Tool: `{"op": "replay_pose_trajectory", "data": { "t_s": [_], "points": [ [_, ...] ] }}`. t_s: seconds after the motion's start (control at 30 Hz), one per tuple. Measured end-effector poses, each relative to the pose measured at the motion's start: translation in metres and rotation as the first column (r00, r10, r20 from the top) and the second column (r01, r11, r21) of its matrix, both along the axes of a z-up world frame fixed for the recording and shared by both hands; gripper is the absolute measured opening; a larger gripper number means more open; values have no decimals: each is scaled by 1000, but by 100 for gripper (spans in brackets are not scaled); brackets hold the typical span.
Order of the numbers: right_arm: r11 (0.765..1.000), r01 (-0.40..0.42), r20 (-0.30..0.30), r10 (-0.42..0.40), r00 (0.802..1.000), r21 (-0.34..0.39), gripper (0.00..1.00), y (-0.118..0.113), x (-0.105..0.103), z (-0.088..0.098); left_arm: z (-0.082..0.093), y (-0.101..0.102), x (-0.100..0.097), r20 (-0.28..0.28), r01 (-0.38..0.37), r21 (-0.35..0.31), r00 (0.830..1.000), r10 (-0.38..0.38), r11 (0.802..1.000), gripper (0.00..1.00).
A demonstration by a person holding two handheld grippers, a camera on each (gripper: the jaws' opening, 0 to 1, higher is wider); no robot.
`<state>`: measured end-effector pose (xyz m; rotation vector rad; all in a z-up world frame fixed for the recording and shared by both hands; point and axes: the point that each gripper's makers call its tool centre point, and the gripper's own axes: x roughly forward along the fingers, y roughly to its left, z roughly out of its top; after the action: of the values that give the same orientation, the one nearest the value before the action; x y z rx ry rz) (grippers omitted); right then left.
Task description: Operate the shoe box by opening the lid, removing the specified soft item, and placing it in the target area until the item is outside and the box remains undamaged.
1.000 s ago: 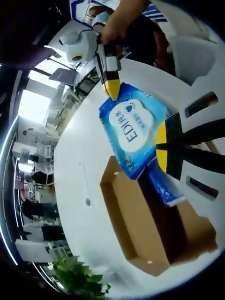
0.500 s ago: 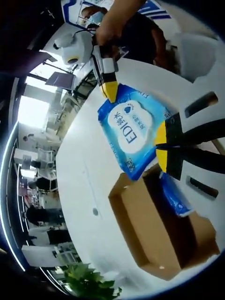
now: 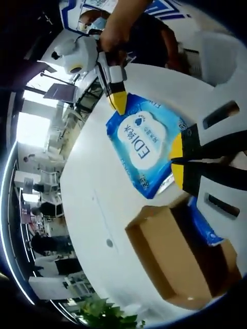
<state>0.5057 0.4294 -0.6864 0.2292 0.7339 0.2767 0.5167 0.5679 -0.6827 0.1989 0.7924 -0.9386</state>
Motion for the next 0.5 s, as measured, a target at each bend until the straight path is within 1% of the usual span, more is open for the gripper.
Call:
{"op": "replay_pose_trajectory", "data": {
  "t_s": [0.3, 0.33, 0.5],
  "points": [
    [1000, -5, -29, 5, 1000, -2, 0, -4, 10, -21, -21, -6, 10, -12, 40, 67, 999, -39, 997, 0],
    [1000, -4, -34, 4, 999, -2, 0, -4, 11, -23, -24, -7, 11, -13, 53, 83, 999, -52, 995, 0],
    [1000, -4, -48, 4, 999, -12, 0, -7, 17, -35, -36, -10, 16, -20, 85, 123, 996, -83, 989, 0]
  ]
}}
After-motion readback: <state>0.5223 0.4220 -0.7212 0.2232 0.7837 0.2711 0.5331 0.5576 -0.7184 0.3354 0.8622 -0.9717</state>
